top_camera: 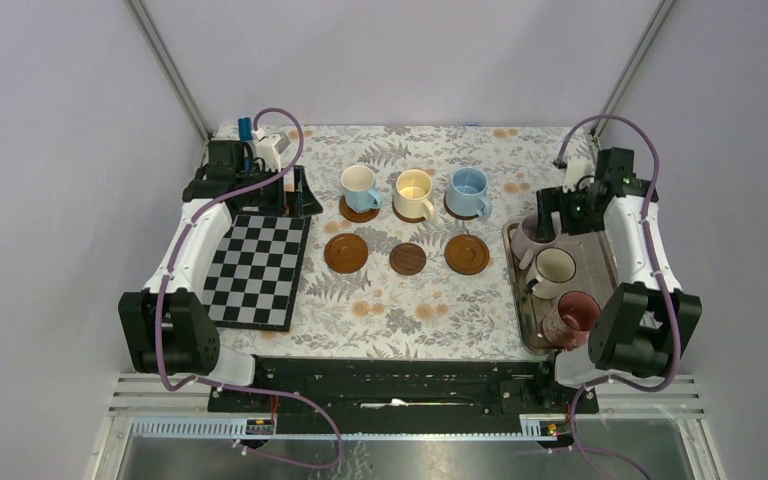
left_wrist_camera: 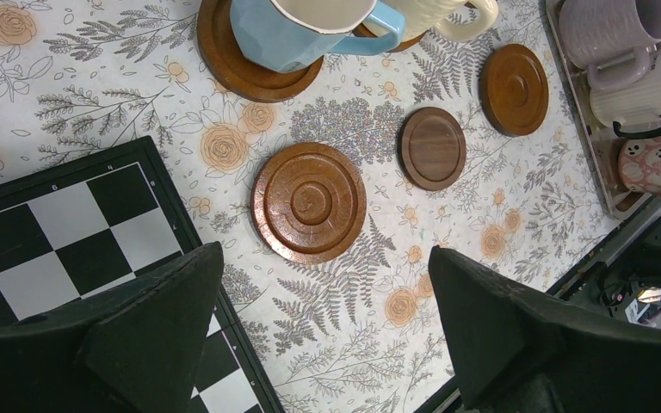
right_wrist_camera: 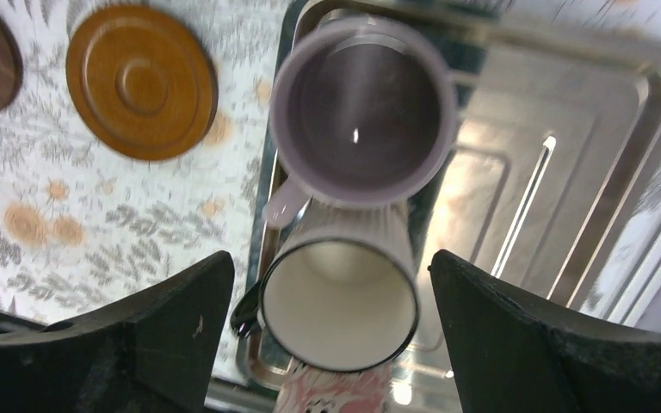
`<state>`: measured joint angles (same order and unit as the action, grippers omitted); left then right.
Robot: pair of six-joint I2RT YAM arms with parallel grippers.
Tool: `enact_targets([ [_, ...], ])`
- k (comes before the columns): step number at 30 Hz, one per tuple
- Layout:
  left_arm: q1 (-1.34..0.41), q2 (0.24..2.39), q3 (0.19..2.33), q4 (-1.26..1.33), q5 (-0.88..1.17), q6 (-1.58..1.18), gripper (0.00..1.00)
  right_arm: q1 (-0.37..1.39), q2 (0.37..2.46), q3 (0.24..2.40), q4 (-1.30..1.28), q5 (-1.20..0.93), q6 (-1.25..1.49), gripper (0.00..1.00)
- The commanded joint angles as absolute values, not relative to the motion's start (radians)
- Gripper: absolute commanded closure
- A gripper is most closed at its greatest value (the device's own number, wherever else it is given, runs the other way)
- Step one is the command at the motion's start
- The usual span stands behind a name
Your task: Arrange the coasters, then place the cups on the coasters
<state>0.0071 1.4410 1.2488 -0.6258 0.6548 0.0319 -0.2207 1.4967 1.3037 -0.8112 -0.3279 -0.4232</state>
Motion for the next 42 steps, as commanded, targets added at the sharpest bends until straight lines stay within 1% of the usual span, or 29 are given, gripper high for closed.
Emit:
enact_targets([
  [1,0.005,1.404,1.246,-0.571,0.686,0.028,0.01,-0.209,1.408,1.211,-0.838,-0.264,-0.337,0.09],
  [13,0.005,1.387,1.229,-0.559,0.670,0.025,0.01,-0.205,1.456,1.124,-0.696,-0.231,-0.257,0.08],
  [21,0.004,1.388,1.226,-0.557,0.675,0.025,0.01,-0.150,1.500,1.090,-0.655,-0.213,-0.255,0.08],
  [27,0.005,1.387,1.220,-0.555,0.674,0.025,0.01,-0.139,1.519,1.075,-0.667,-0.235,-0.258,0.16],
  [36,0.005,1.393,1.217,-0.548,0.680,0.020,0.01,-0.132,1.534,1.034,-0.601,-0.197,-0.200,0.21],
  [42,0.005,1.387,1.212,-0.548,0.671,0.021,0.01,-0.133,1.540,1.060,-0.570,-0.149,-0.183,0.30],
])
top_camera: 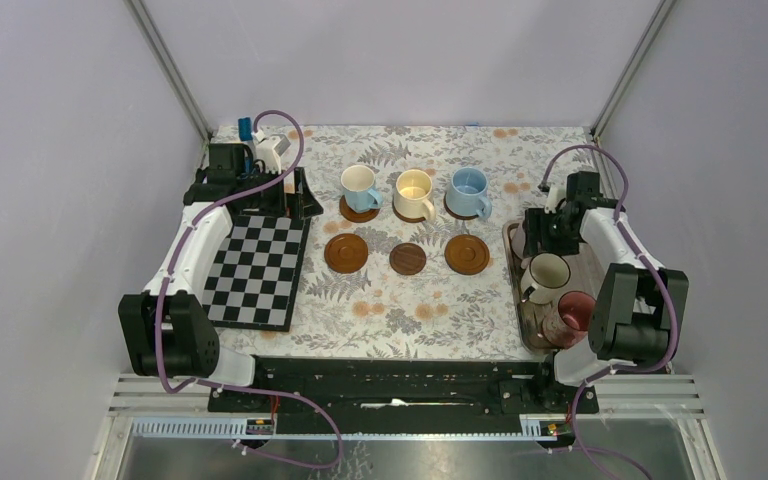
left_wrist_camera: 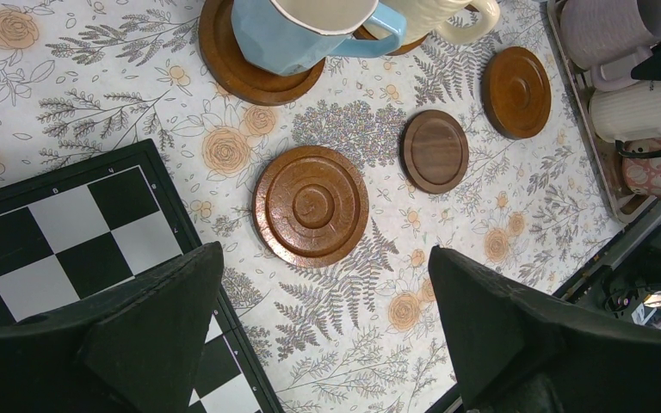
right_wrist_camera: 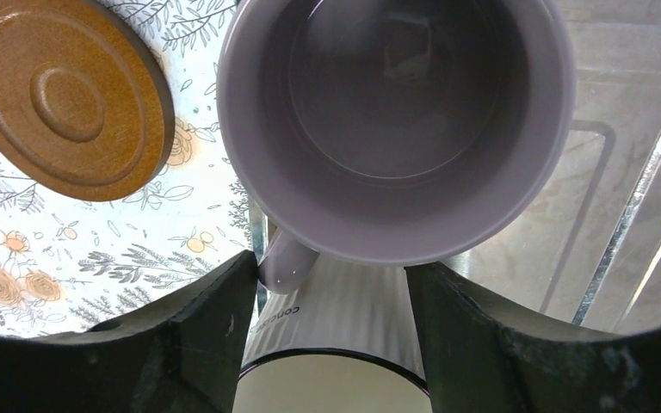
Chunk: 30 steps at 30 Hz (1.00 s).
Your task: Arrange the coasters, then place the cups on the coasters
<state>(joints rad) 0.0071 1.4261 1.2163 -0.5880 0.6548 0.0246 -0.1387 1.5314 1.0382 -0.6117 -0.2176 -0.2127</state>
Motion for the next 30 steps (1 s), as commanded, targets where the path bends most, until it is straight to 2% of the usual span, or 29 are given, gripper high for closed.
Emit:
enact_targets([
  [1,0.005,1.388,1.213,-0.548,0.670,0.023,0.01,-0.135,1.541,1.063,-0.569,-0.142,-0.186,0.31],
  [9,0.005,1.396,1.219,-0.548,0.672,0.021,0.01,-0.159,1.558,1.078,-0.552,-0.114,-0.230,0.42],
  [24,0.005,1.403,1.220,-0.548,0.670,0.019,0.01,-0.185,1.668,1.102,-0.514,-0.155,-0.216,0.51],
  [30,0.005,1.404,1.215,-0.548,0.668,0.023,0.01,-0.190,1.672,1.078,-0.460,-0.166,-0.205,0.63],
])
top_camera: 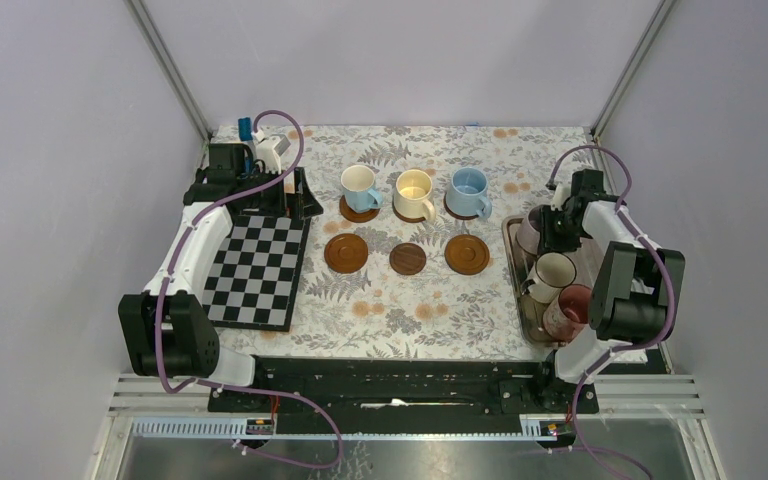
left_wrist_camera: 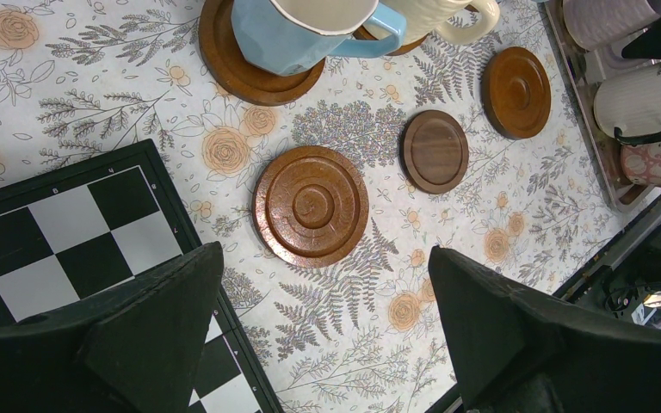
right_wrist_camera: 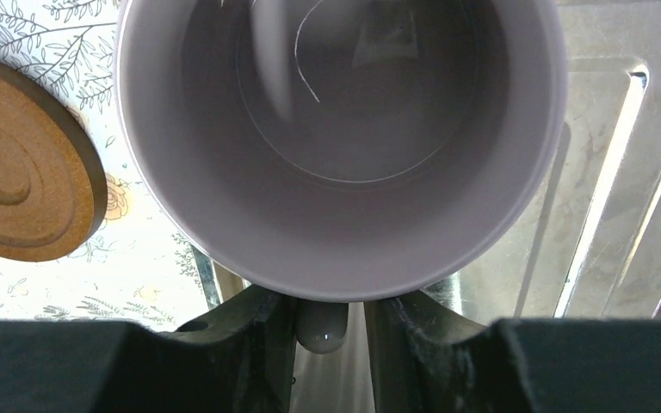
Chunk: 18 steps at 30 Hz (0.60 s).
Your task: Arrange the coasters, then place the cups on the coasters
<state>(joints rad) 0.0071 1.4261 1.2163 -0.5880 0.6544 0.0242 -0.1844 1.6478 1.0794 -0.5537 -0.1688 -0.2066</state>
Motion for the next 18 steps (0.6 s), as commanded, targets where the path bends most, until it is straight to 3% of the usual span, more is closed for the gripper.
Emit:
enact_targets([
  [1,0.005,1.404,1.216,-0.548,0.669,0.023,0.01,-0.192,1.673,1.075,-0.457,-0.169,-0.210,0.64],
  [5,0.005,1.404,1.215,-0.548,0.670,0.024,0.01,-0.203,1.666,1.057,-0.436,-0.170,-0.238,0.69],
  [11,0.005,1.406,1.215,-0.548,0.670,0.022,0.01,-0.213,1.634,1.035,-0.421,-0.181,-0.268,0.98],
  [18,0.004,1.408,1.215,-0.548,0.671,0.020,0.01,-0.228,1.555,1.003,-0.369,-0.204,-0.277,1.00],
])
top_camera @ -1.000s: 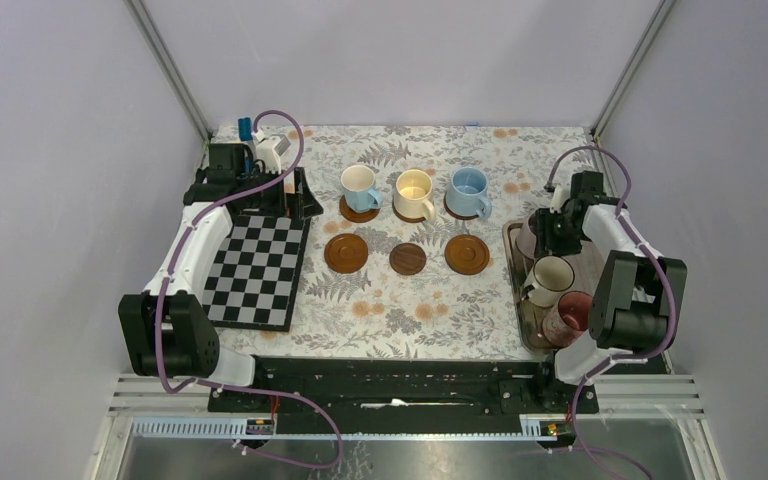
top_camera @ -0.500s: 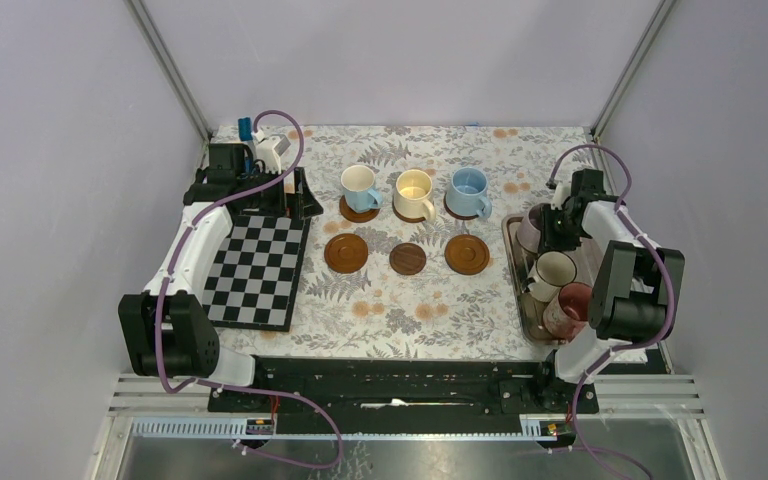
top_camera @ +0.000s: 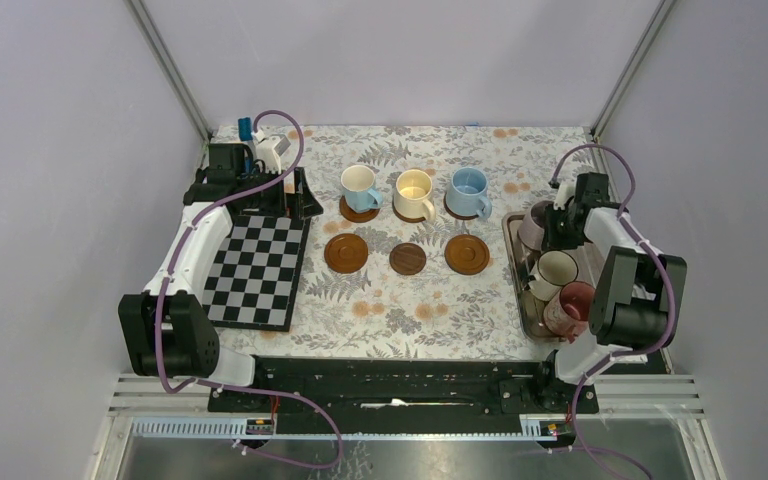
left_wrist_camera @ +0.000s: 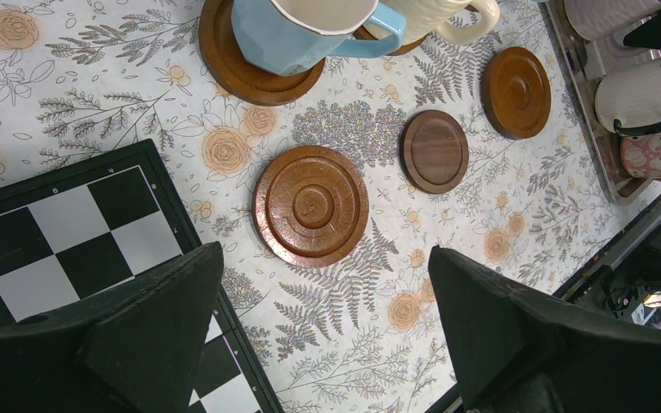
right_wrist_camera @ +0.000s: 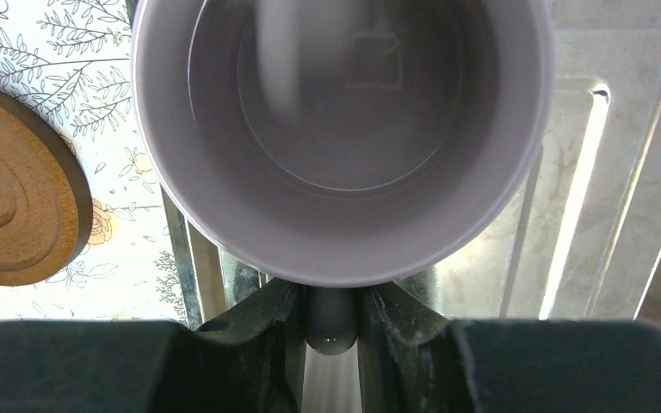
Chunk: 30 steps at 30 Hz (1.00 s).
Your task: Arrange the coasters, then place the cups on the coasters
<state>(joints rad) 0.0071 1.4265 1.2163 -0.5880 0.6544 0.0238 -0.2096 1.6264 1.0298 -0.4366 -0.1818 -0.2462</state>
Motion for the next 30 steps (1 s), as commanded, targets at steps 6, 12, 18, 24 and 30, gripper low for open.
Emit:
enact_targets([
  [6,0.005,1.407,1.217,-0.548,0.673,0.019,0.01,-0.232,1.468,0.980,-0.314,-0.233,-0.291,1.00],
  [12,0.005,1.407,1.220,-0.548,0.670,0.017,0.01,-0.241,1.441,0.991,-0.287,-0.252,-0.285,1.00],
  [18,0.005,1.408,1.218,-0.548,0.670,0.017,0.01,-0.245,1.400,0.982,-0.246,-0.288,-0.288,1.00],
  [24,0.005,1.411,1.222,-0.548,0.671,0.015,0.01,-0.248,1.367,0.990,-0.210,-0.320,-0.288,1.00],
  [30,0.005,1.408,1.221,-0.548,0.669,0.015,0.01,-0.249,1.341,0.975,-0.169,-0.352,-0.290,1.00],
])
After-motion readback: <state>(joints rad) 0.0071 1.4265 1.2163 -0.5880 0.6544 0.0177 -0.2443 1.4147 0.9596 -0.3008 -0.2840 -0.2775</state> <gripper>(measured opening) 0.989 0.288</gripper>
